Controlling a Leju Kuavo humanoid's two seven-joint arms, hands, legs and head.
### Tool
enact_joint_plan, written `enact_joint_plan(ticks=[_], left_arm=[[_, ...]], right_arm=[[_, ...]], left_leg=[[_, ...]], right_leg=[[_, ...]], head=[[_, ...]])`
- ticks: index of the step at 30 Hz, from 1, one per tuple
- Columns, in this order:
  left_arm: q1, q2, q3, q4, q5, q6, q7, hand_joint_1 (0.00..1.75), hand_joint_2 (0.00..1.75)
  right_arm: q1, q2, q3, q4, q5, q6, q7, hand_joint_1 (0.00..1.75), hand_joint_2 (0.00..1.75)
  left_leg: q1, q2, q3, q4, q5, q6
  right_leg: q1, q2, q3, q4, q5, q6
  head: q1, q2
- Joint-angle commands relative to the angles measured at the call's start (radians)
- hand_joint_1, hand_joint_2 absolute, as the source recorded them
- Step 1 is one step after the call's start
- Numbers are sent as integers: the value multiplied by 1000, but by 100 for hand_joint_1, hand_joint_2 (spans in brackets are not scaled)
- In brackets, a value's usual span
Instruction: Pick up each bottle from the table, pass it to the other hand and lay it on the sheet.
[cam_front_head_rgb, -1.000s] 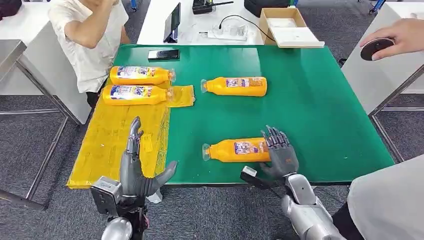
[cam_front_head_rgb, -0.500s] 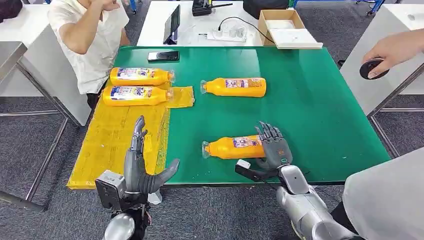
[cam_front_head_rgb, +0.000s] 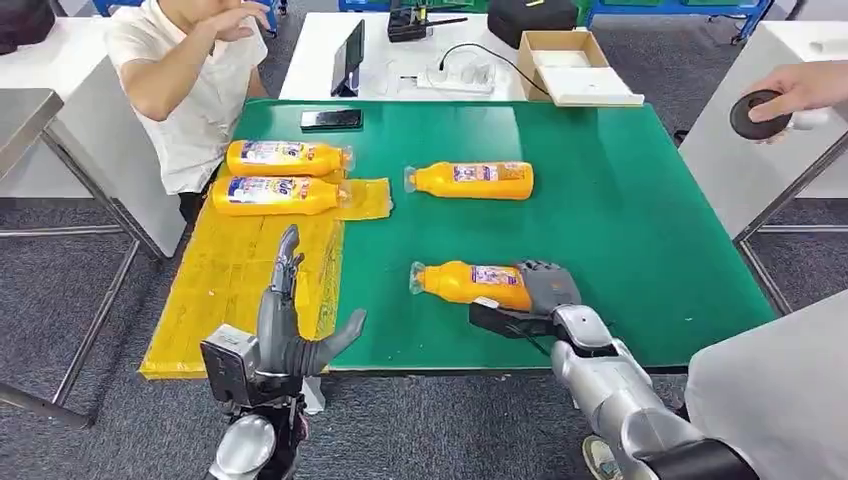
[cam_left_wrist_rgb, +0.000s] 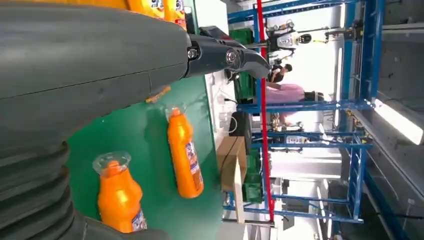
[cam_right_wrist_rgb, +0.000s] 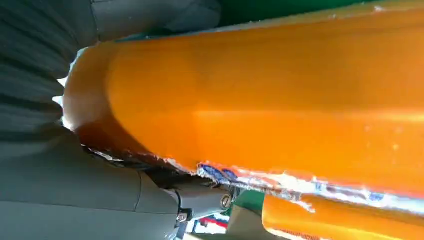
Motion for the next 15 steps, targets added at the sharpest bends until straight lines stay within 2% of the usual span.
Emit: enact_joint_plan(ticks=[1,2,3,4,7,8,9,12,14,15], left_arm=[[23,25,7,6,21,15,-7,0,175],[43,27,10,-14,20,24,-7,0,175],[61,28,12,-31,18,33,-7,0,175],[74,24,18,-38,23,41,-6,0,175],[75,24,16,-39,22,44,-6,0,175],[82,12,29,-43,37,56,-6,0,175],[85,14,29,-45,38,58,-6,0,175],[113,-11,55,-56,106,98,2,0,175],[124,-7,52,-59,117,105,-2,0,175],[127,-7,53,-60,124,106,-3,0,175]], right_arm=[[166,58,-250,-1,-313,-34,-313,175,175],[177,85,-255,-33,-343,-50,-328,175,175],[196,104,-248,-82,-374,-67,-347,175,175],[215,121,-236,-134,-401,-83,-354,175,175],[230,118,-210,-173,-417,-75,-326,175,175],[245,126,-220,-211,-472,-83,-374,175,175],[249,128,-210,-221,-479,-81,-373,175,175],[347,181,-191,-486,-690,-77,-439,175,175],[414,184,-131,-656,-742,-73,-376,175,175],[428,186,-123,-692,-773,-82,-380,175,175]], left_leg=[[2,-2,-2,-1,0,-1],[3,-2,-6,-2,2,-2],[2,1,-2,-2,0,-1],[2,4,-1,-3,-2,0],[2,8,0,-1,-4,-1],[2,6,-2,-1,-4,-1],[2,6,-3,-2,-4,-2],[3,6,-7,-1,-4,-1],[4,7,-9,-1,-5,-1],[4,7,-11,-1,-5,-2]], right_leg=[[2,-3,0,-3,2,-1],[2,-4,-2,-6,4,-1],[2,-1,0,-6,3,0],[2,2,13,-6,3,0],[2,4,13,-3,2,1],[2,3,10,-3,2,0],[2,2,9,-4,2,0],[3,3,5,-3,2,0],[4,4,3,-3,1,0],[4,3,1,-2,1,-1]], head=[[0,0],[0,0],[1,0],[1,0],[1,0],[0,0],[0,0],[0,0],[0,0],[0,0]])
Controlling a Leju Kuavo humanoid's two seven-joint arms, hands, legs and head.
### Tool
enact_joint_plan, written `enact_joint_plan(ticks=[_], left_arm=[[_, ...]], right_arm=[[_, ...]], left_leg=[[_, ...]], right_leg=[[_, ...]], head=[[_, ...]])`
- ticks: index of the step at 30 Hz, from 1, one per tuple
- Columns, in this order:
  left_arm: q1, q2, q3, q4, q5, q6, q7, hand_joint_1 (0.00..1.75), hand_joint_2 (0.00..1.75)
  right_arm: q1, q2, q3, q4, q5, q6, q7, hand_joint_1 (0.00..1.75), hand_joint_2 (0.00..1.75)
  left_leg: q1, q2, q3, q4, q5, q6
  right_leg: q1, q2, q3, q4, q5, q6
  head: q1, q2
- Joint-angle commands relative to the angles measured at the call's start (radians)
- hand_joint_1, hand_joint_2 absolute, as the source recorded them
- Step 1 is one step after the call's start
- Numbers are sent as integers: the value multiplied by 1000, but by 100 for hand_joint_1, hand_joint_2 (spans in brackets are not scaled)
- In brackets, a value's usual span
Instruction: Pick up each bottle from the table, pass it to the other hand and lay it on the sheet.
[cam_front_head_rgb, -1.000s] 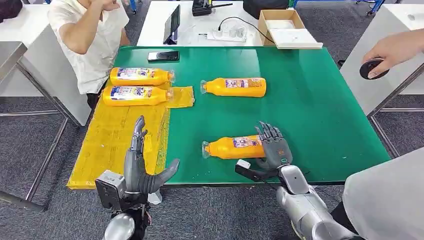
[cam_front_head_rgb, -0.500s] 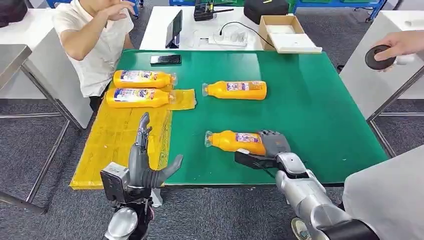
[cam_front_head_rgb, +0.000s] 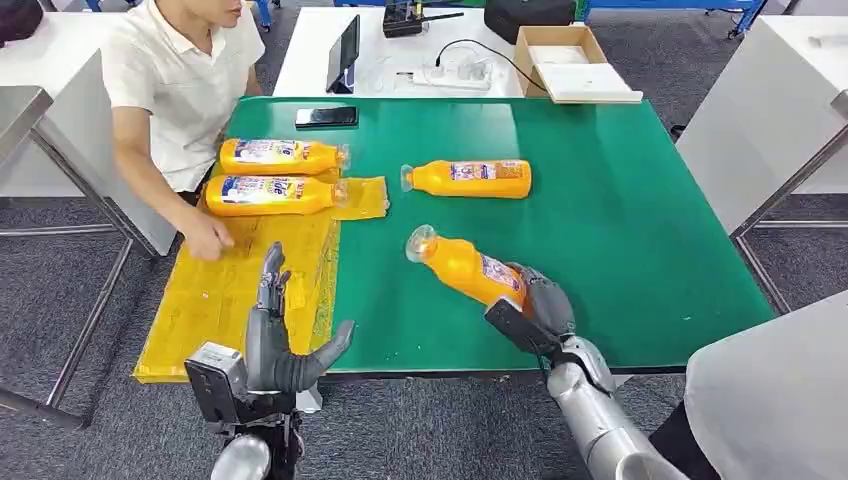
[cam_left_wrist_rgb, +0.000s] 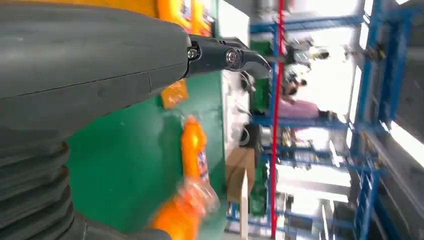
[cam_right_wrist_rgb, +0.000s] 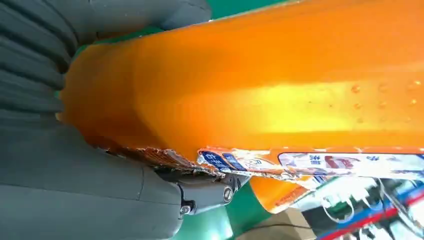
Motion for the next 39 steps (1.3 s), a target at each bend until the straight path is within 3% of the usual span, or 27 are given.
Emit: enact_joint_plan(ticks=[1,5,14,26,29,31,39], left_arm=[[41,-4,44,-8,71,29,2,0,175],[41,30,1,37,66,-17,24,0,175],[-8,48,-94,172,-6,-115,40,0,175],[-51,37,-110,219,48,-190,55,0,175],[-50,31,-106,198,89,-201,53,0,175],[-48,39,-117,172,115,-223,51,0,175],[-19,72,-139,119,151,-272,78,0,175]], right_arm=[[244,87,71,-512,-245,-1,22,175,175],[314,90,137,-677,-367,27,-14,175,175],[343,118,321,-658,-406,114,-50,175,175],[304,113,467,-497,-361,107,-38,175,175],[274,133,518,-379,-340,113,-39,161,175],[260,147,521,-325,-341,89,-56,175,175],[244,145,469,-288,-355,16,-69,175,175]], left_leg=[[1,0,-4,0,0,-2],[0,0,-10,0,-1,-3],[0,-3,-17,-1,1,-2],[1,-4,-19,-1,2,-1],[1,-3,-16,-2,1,-2],[1,-3,-16,-2,1,-2],[1,-3,-18,-2,1,-2]], right_leg=[[0,-1,-4,1,-1,-2],[0,-2,-10,2,-2,-3],[0,-3,-15,0,-1,-2],[0,-3,-17,0,0,-1],[1,-3,-15,-1,0,-2],[1,-3,-15,-1,-1,-2],[0,-3,-17,0,-1,-2]], head=[[0,0],[0,0],[0,0],[0,0],[0,0],[0,0],[0,0]])
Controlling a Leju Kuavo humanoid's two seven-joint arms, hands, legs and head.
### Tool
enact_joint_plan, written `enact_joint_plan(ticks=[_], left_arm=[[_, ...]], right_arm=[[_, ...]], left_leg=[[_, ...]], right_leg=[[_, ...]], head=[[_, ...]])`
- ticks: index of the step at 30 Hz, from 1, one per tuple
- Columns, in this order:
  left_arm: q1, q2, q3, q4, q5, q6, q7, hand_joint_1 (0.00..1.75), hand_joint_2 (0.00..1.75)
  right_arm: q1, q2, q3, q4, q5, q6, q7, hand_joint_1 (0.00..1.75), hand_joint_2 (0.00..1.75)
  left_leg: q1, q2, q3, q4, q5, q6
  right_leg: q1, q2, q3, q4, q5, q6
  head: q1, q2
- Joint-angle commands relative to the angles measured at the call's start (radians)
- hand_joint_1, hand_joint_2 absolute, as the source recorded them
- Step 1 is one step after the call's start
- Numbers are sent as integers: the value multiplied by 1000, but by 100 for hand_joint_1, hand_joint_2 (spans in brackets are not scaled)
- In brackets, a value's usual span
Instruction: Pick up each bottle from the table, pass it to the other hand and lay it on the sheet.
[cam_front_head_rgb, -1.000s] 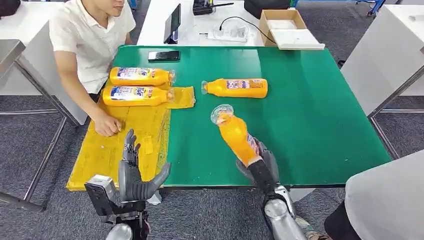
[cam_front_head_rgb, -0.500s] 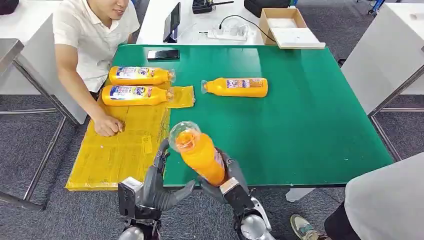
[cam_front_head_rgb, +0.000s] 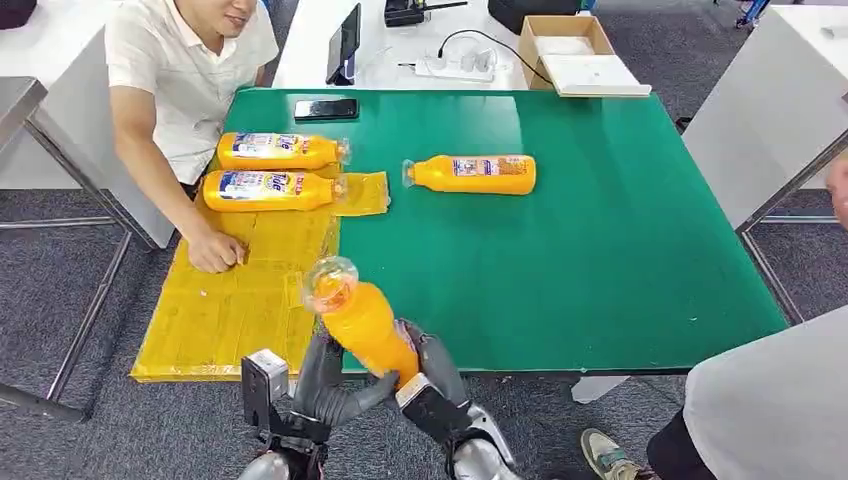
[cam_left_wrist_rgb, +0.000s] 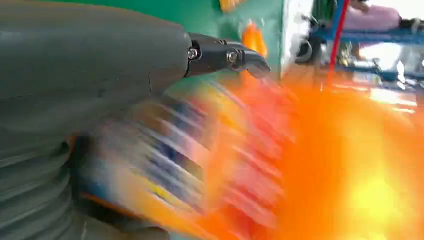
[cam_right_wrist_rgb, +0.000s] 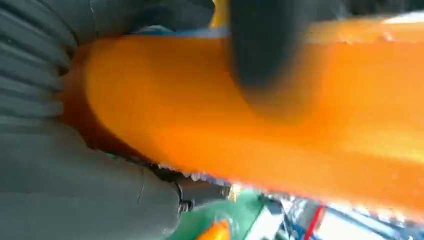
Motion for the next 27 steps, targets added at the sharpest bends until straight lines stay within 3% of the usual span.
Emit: enact_joint_plan(ticks=[1,20,22,24,27], left_arm=[[-16,50,-33,-5,11,-2,32,0,175],[-29,46,-40,52,25,-10,91,0,175],[-42,32,-28,95,31,-11,107,155,175],[-47,25,-26,113,38,-19,111,175,175],[-56,16,-19,133,48,-24,114,175,175]], right_arm=[[-37,-2,-18,131,-31,-48,-10,175,175],[-38,-4,-42,155,43,-92,10,175,175],[-43,-2,-24,148,73,-110,23,175,175],[-44,-1,-14,141,84,-111,30,175,175],[-50,2,1,145,89,-98,31,175,175]], left_leg=[[0,2,3,-2,0,-1],[0,1,2,-1,0,-1],[0,1,3,-1,0,-1],[0,2,4,-1,0,-1],[0,2,3,-1,0,-1]], right_leg=[[0,0,3,-1,0,-2],[0,0,2,-1,0,-1],[0,-1,3,-1,0,-2],[0,0,3,-1,0,-2],[0,0,3,-1,0,-2]], head=[[0,0],[0,0],[0,0],[0,0],[0,0]])
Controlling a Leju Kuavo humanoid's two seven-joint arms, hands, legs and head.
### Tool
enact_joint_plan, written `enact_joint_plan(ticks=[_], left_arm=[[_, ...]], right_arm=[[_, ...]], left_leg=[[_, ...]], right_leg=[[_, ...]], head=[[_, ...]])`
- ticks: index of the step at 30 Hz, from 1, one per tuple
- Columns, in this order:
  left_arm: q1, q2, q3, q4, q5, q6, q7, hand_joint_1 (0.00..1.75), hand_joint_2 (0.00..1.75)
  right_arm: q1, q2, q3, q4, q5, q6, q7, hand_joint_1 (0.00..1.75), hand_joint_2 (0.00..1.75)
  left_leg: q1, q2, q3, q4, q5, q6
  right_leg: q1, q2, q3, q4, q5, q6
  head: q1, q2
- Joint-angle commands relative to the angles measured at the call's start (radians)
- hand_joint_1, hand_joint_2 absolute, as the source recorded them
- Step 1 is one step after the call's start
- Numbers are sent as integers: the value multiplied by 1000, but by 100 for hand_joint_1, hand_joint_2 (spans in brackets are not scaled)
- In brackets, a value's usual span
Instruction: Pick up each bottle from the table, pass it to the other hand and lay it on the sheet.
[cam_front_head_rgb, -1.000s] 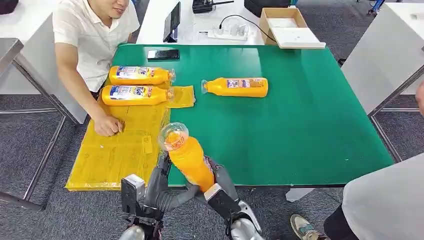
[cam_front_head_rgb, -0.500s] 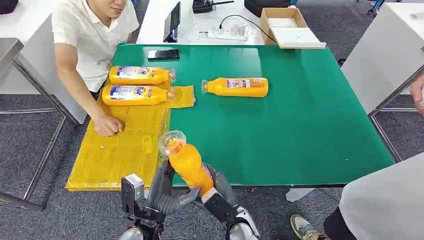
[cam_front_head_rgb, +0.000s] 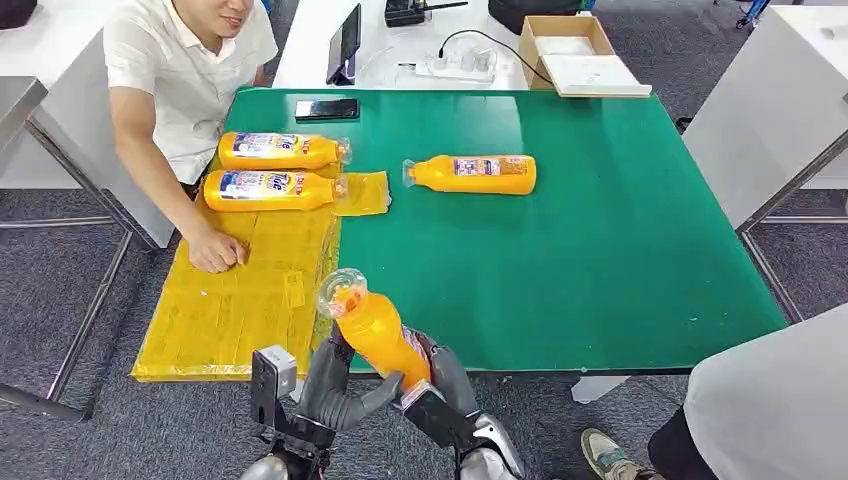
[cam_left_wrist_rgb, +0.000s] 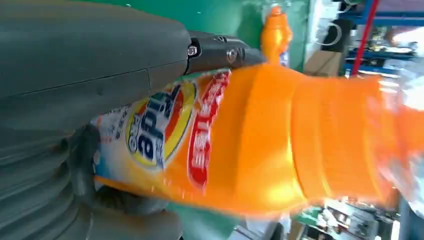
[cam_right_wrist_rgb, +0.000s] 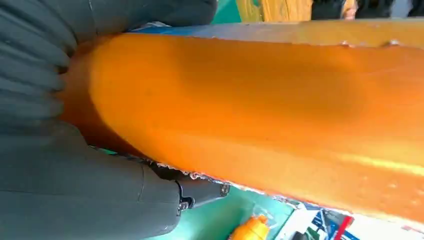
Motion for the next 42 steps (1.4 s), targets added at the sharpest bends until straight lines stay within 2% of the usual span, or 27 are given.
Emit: enact_joint_plan(ticks=[1,4,13,14,15,16,21,25,26,27,28,29,37,42], left_arm=[[-59,-5,5,137,27,-19,18,175,175],[-71,-13,8,130,69,-49,7,175,175],[-70,-13,8,122,84,-61,7,175,175],[-72,-12,5,118,92,-69,6,162,175],[-74,-14,4,113,100,-73,4,162,175],[-75,-14,-1,105,113,-88,3,175,175],[-65,-8,-3,79,223,-184,28,175,175],[-63,-6,-5,75,223,-183,28,175,175],[-60,0,-7,68,215,-179,25,175,175],[-61,2,-10,69,207,-172,25,175,175],[-61,10,-14,65,162,-129,16,175,175],[-60,11,-10,63,143,-110,11,175,175],[-40,70,101,-26,22,-66,-12,175,175],[-59,123,140,-76,-109,-68,-22,175,175]], right_arm=[[-52,11,57,68,27,10,16,175,175],[-60,13,105,88,34,45,5,175,175],[-64,13,114,95,38,49,0,175,175],[-66,14,124,98,39,57,-4,175,175],[-65,17,133,98,36,63,-13,175,175],[-65,19,144,95,36,67,-20,175,175],[-83,26,172,110,26,79,-25,175,175],[-85,27,173,115,28,72,-27,175,175],[-83,30,170,119,26,62,-31,140,175],[-83,30,172,121,34,45,-25,7,175],[-78,39,169,123,53,-4,-12,0,175],[-74,44,165,122,59,-23,-8,0,0],[-44,26,146,36,140,-211,-37,0,0],[-24,-3,48,-52,120,-252,-58,0,0]], left_leg=[[0,1,2,-1,0,-1],[0,1,2,-1,0,-1],[0,1,2,0,0,-1],[0,1,1,-1,0,-1],[0,1,3,-1,-1,-2],[0,1,2,-1,0,-1],[1,1,3,0,-1,-2],[1,2,2,0,-1,-1],[0,1,1,0,0,-1],[0,1,3,0,-1,-2],[1,1,2,0,-1,-1],[0,1,2,0,0,-1],[0,2,2,-1,-1,-2],[0,1,2,0,0,-2]], right_leg=[[0,0,2,-1,0,-1],[0,0,2,-1,0,-1],[1,-1,2,0,-1,-1],[0,-1,1,0,0,-1],[1,-1,3,0,-1,-2],[0,-1,2,0,-1,-1],[1,-1,2,0,-1,-2],[1,0,2,0,-1,-2],[0,-1,1,0,0,-1],[1,-1,3,0,-1,-2],[1,-1,2,0,-1,-2],[0,0,1,0,0,-1],[0,0,2,0,-1,-2],[1,-1,2,1,-1,-2]], head=[[-1,0],[0,0],[0,0],[0,0],[0,0],[0,0],[0,0],[0,0],[0,0],[0,0],[0,0],[0,0],[0,0],[0,0]])
